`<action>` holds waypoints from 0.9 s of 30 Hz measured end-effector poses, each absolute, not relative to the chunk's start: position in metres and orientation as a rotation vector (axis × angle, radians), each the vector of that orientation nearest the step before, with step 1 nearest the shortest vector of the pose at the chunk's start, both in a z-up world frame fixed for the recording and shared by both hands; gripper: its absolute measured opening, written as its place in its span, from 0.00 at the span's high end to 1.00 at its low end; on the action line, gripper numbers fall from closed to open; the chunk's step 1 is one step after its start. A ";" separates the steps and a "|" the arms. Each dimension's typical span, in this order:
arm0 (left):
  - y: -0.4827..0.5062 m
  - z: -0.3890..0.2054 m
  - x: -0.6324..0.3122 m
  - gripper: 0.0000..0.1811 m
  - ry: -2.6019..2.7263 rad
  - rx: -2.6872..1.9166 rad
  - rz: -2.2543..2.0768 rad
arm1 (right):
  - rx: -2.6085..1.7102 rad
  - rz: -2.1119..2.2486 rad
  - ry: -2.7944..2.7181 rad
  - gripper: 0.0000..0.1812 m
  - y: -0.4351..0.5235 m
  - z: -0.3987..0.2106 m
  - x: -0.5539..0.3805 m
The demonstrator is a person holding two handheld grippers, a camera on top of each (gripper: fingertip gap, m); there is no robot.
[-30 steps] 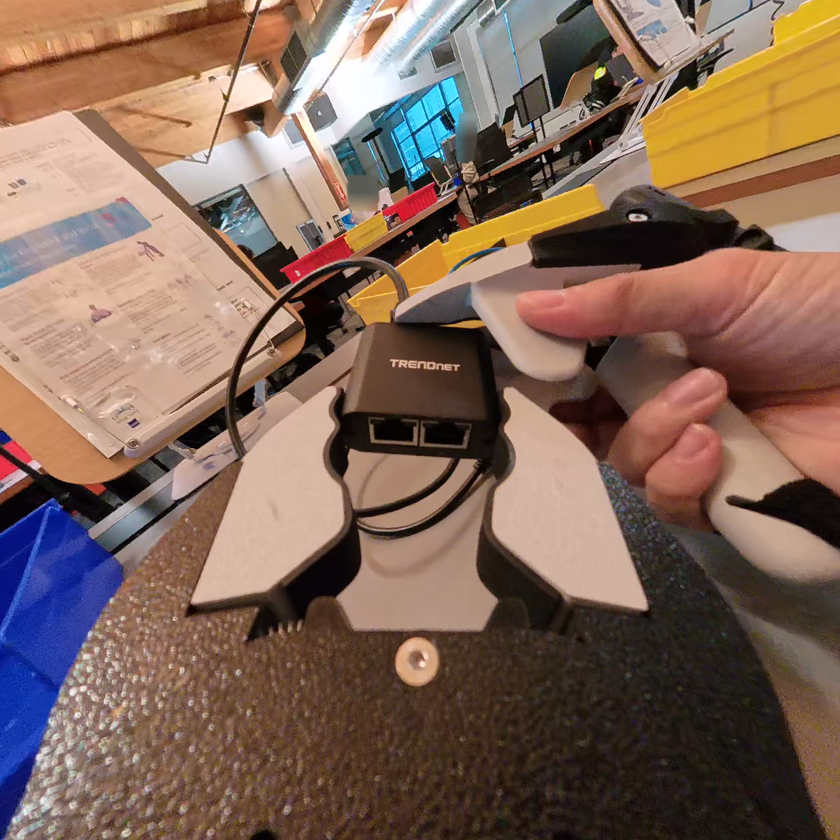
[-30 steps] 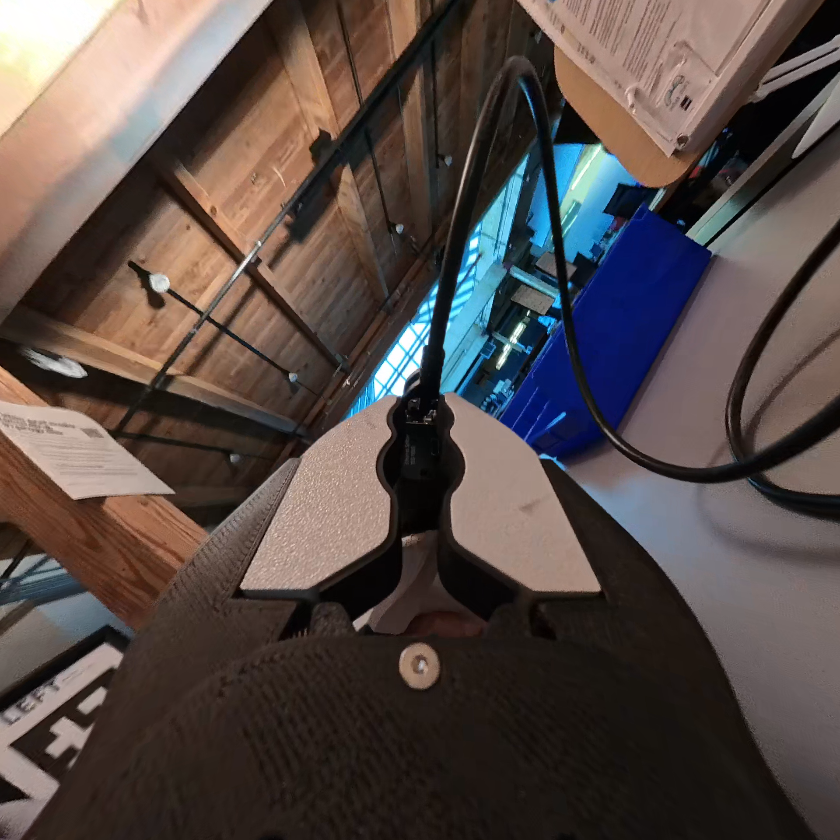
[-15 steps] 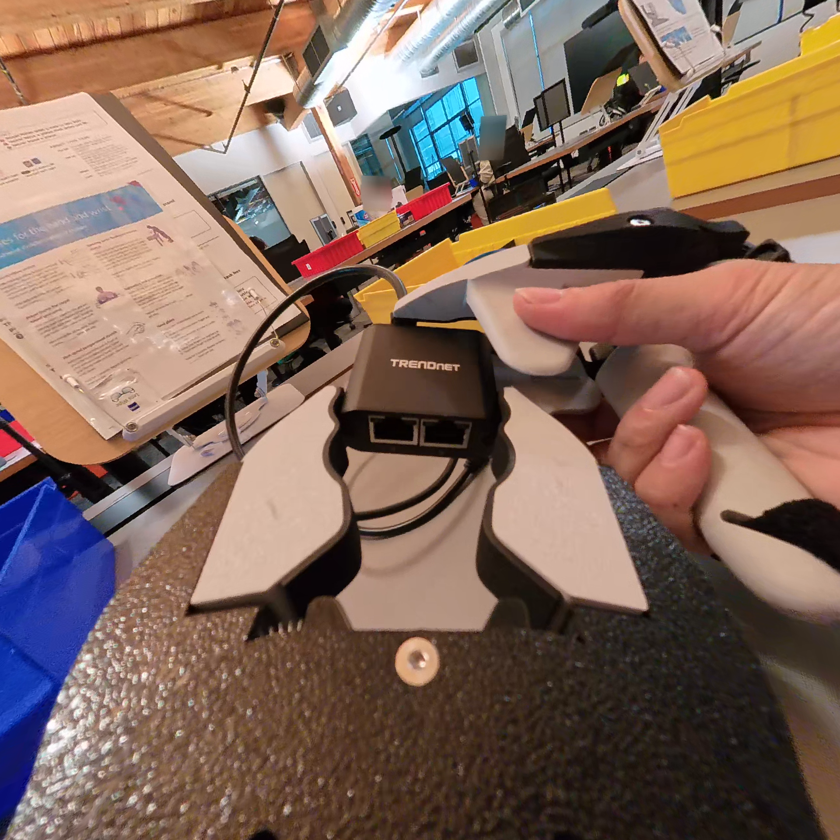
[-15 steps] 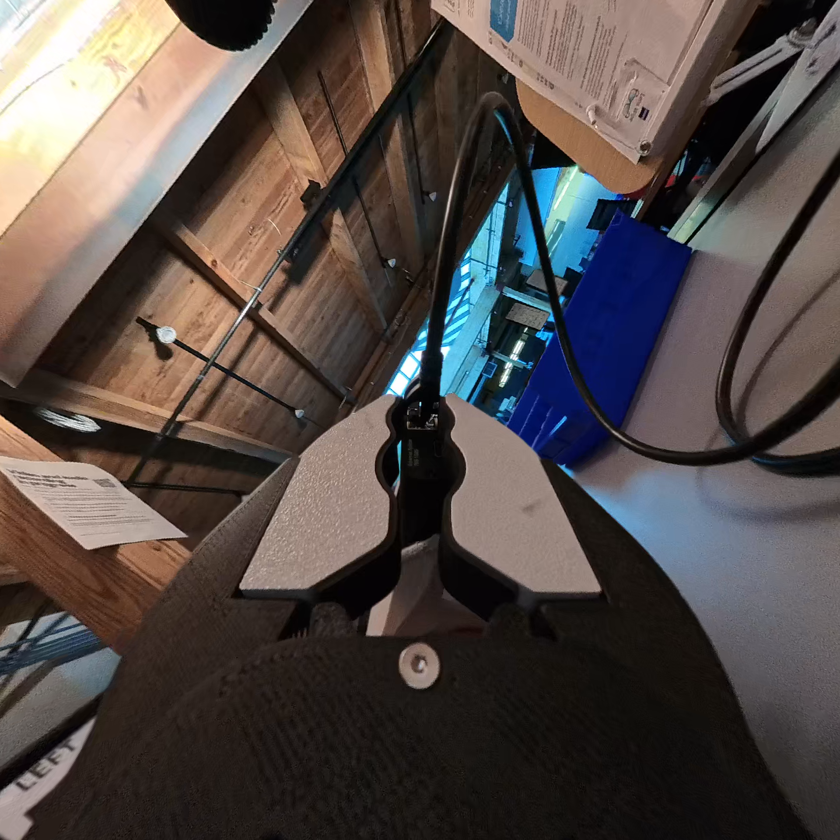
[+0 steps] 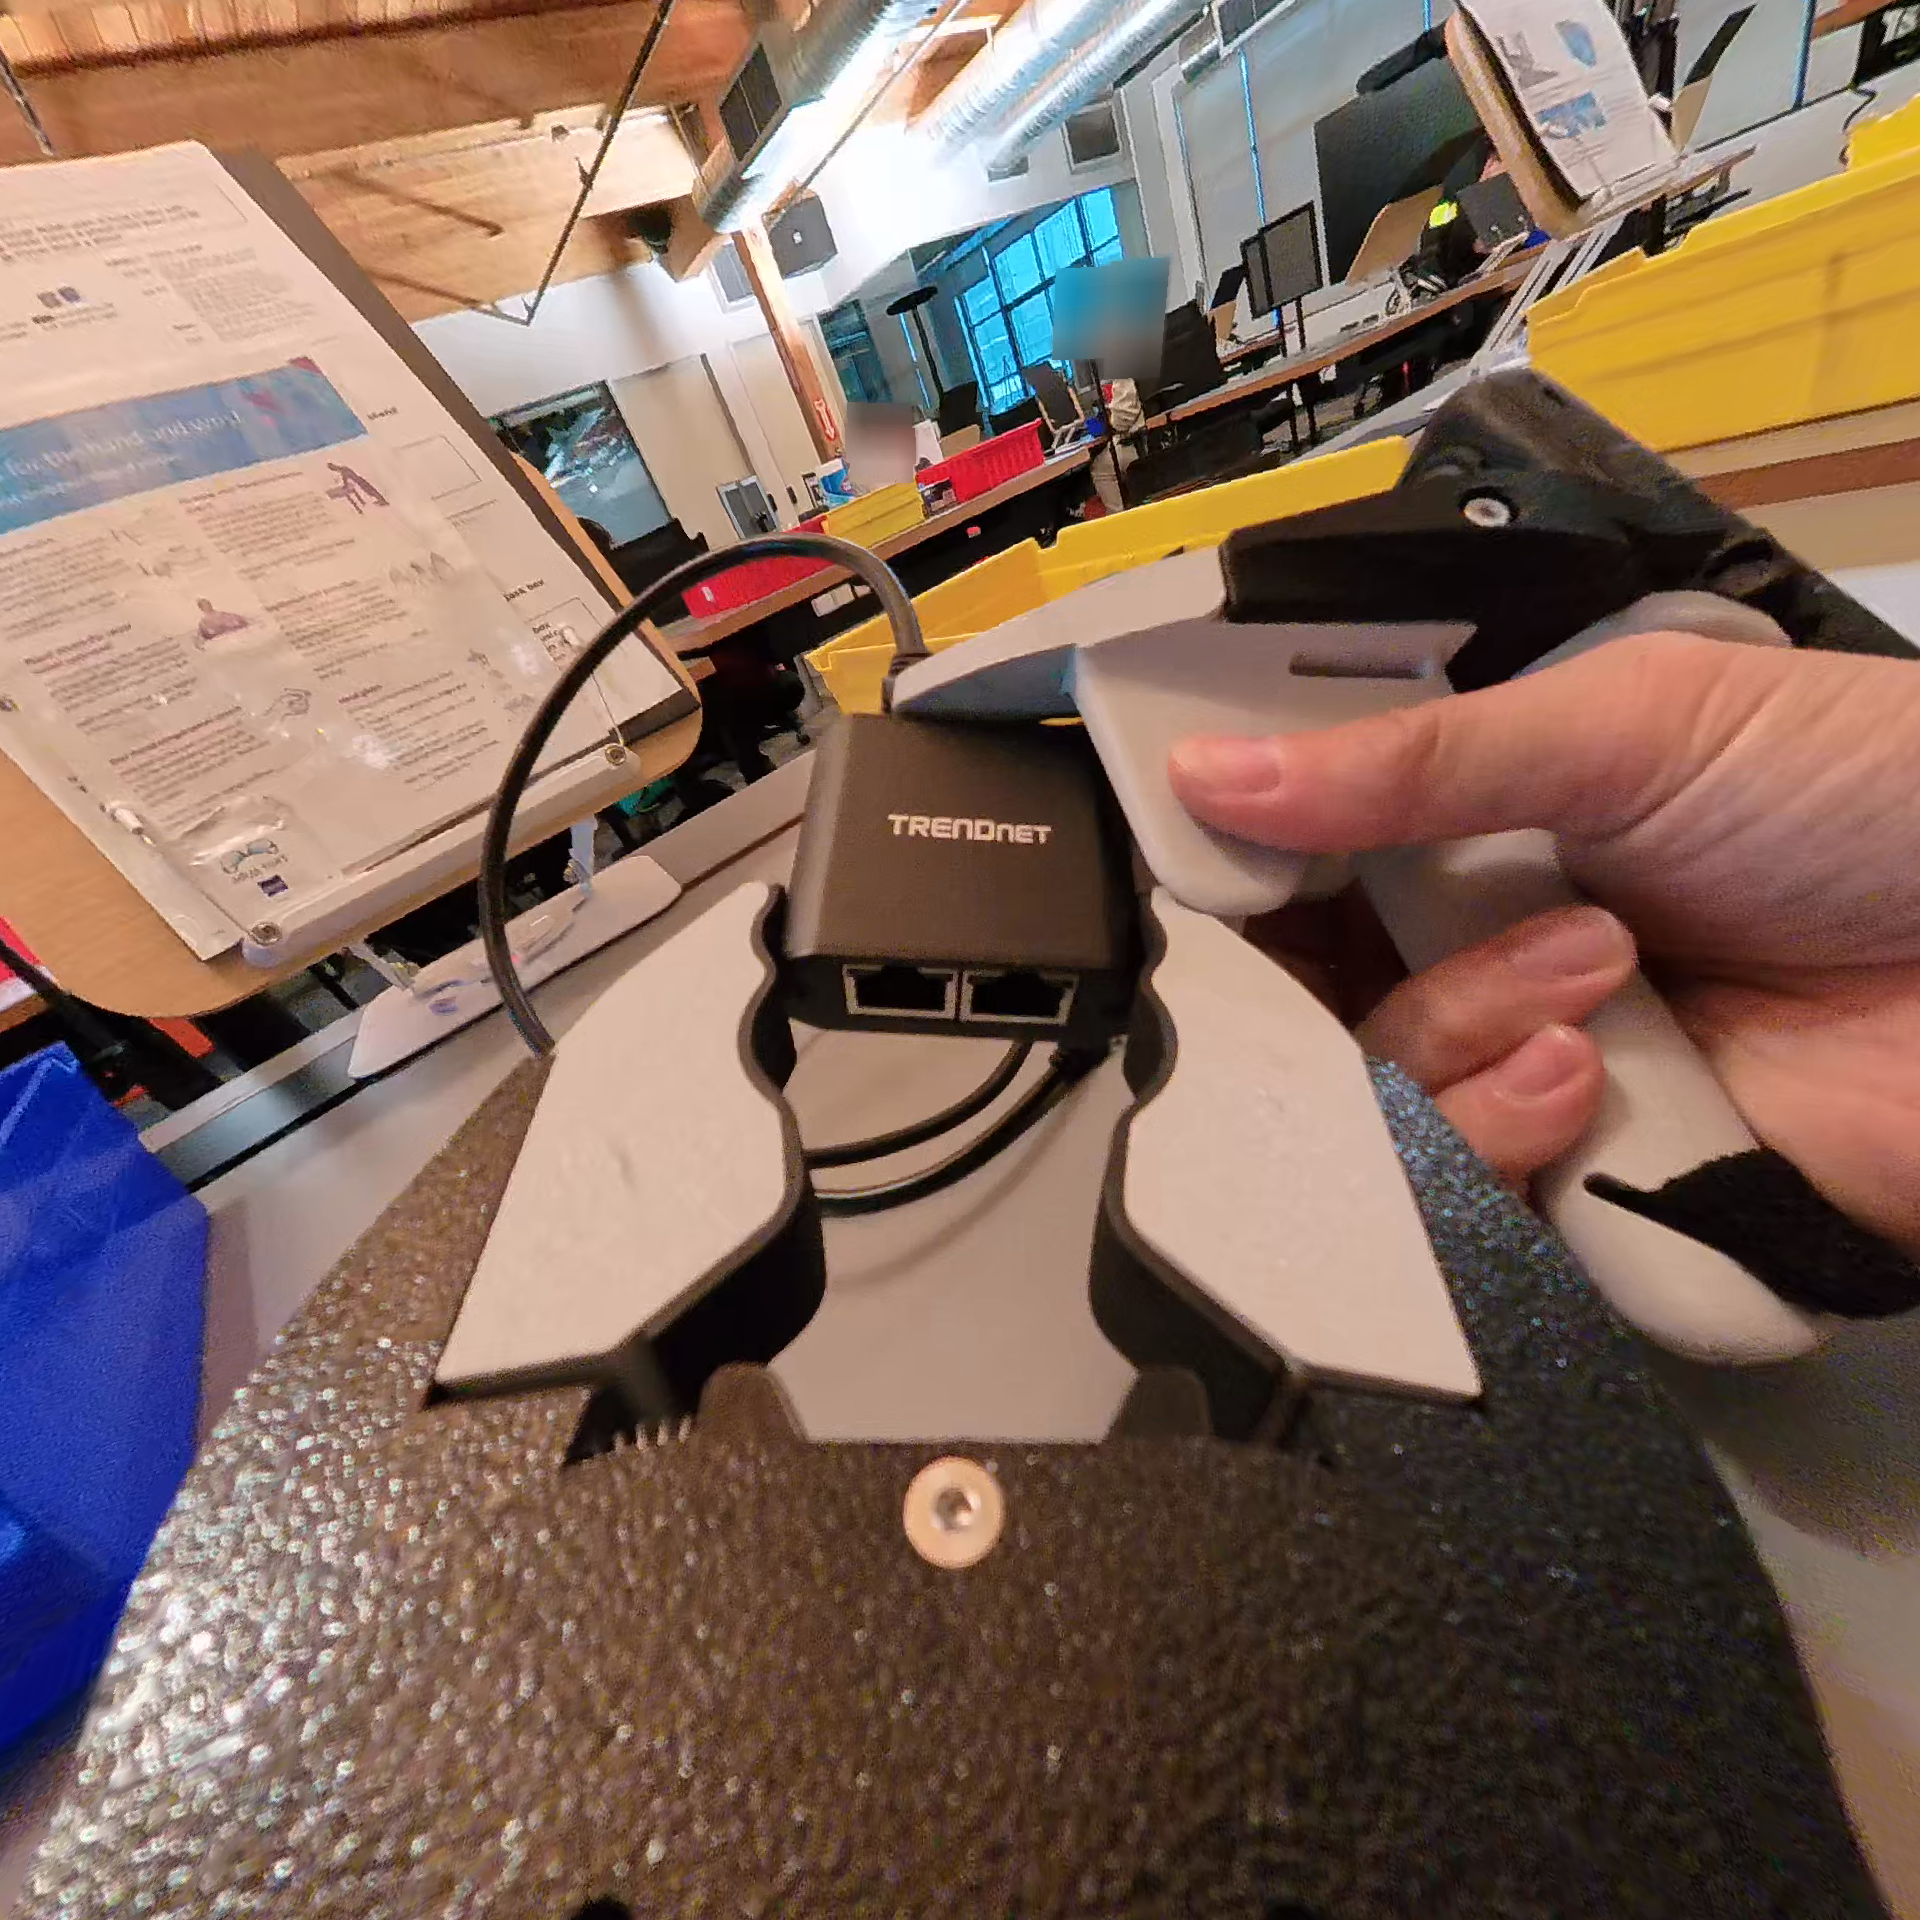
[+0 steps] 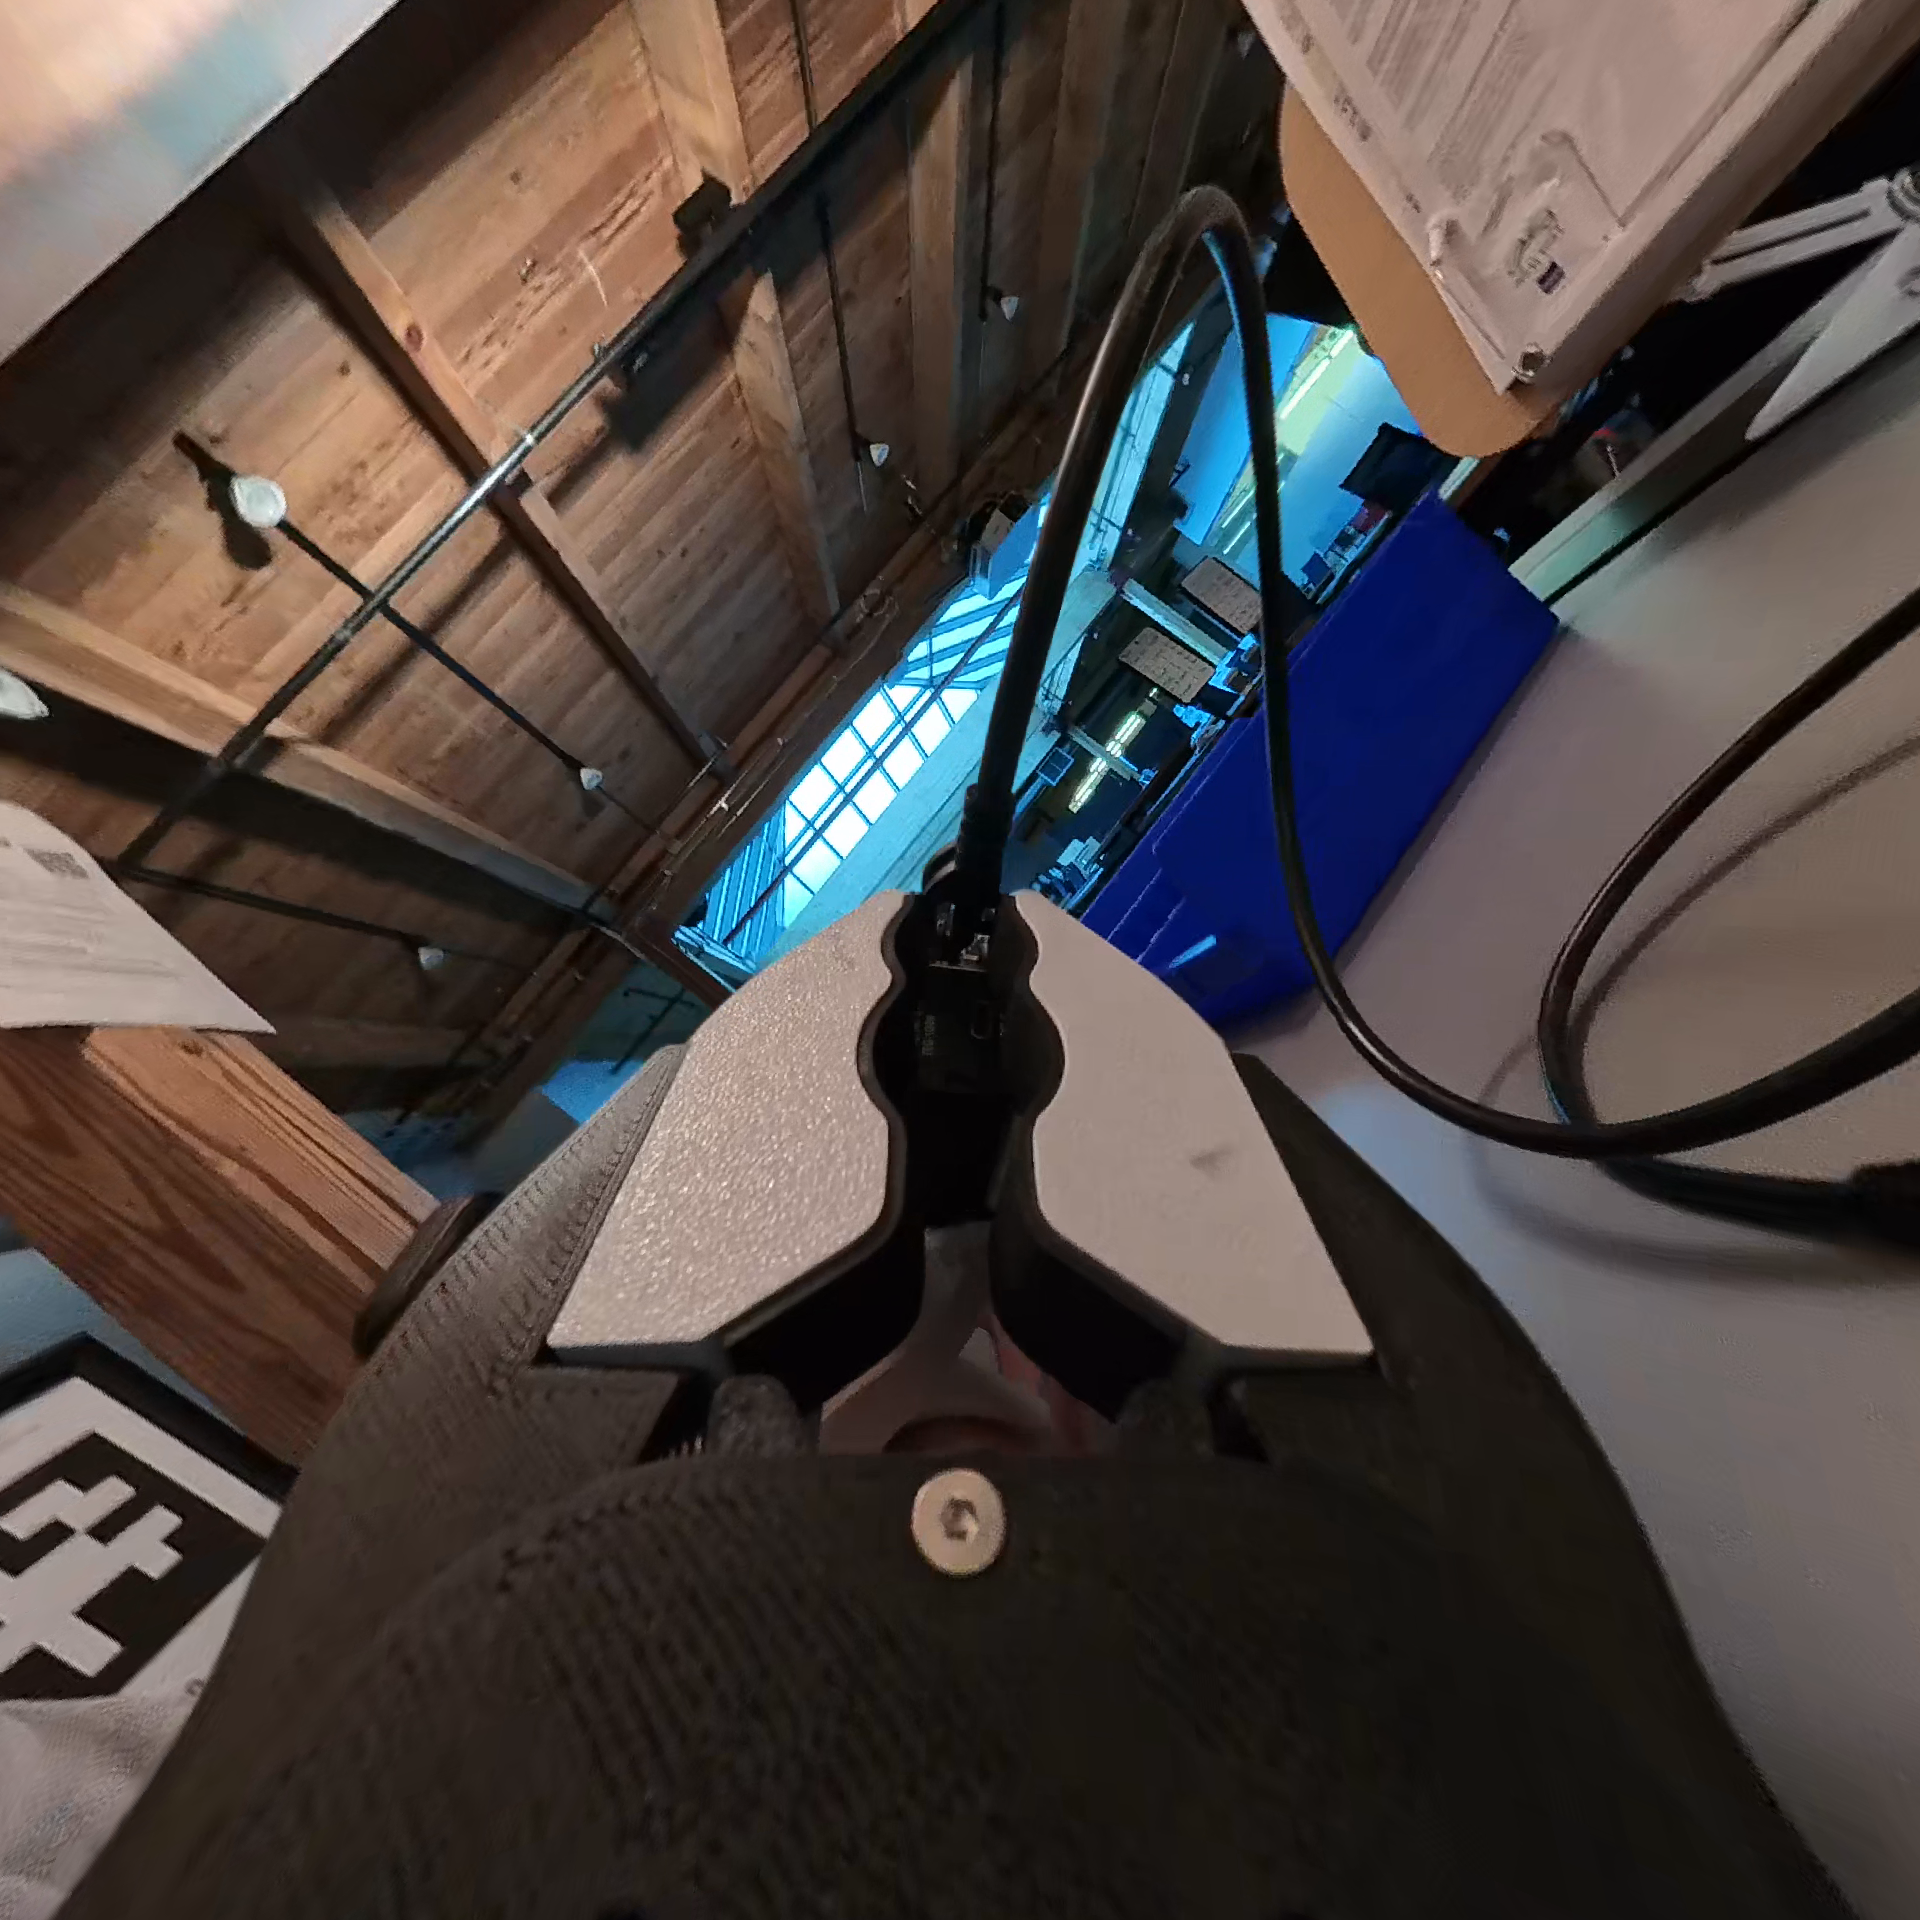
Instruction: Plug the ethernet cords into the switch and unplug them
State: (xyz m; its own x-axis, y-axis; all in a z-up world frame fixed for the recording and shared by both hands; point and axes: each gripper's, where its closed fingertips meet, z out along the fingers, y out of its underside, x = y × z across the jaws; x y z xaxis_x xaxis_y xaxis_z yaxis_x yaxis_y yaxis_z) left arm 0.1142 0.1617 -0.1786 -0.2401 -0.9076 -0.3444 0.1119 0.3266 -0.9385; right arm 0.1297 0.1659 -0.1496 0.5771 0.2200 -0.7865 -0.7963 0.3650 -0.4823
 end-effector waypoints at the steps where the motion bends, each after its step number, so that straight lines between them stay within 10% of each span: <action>1: 0.162 -0.177 0.114 0.66 1.477 -0.752 -1.155 | -0.991 0.716 0.670 0.93 0.165 -0.147 0.129; 27: 0.164 -0.156 0.109 0.66 1.443 -0.614 -0.962 | -0.989 0.721 0.487 0.93 0.163 -0.127 0.119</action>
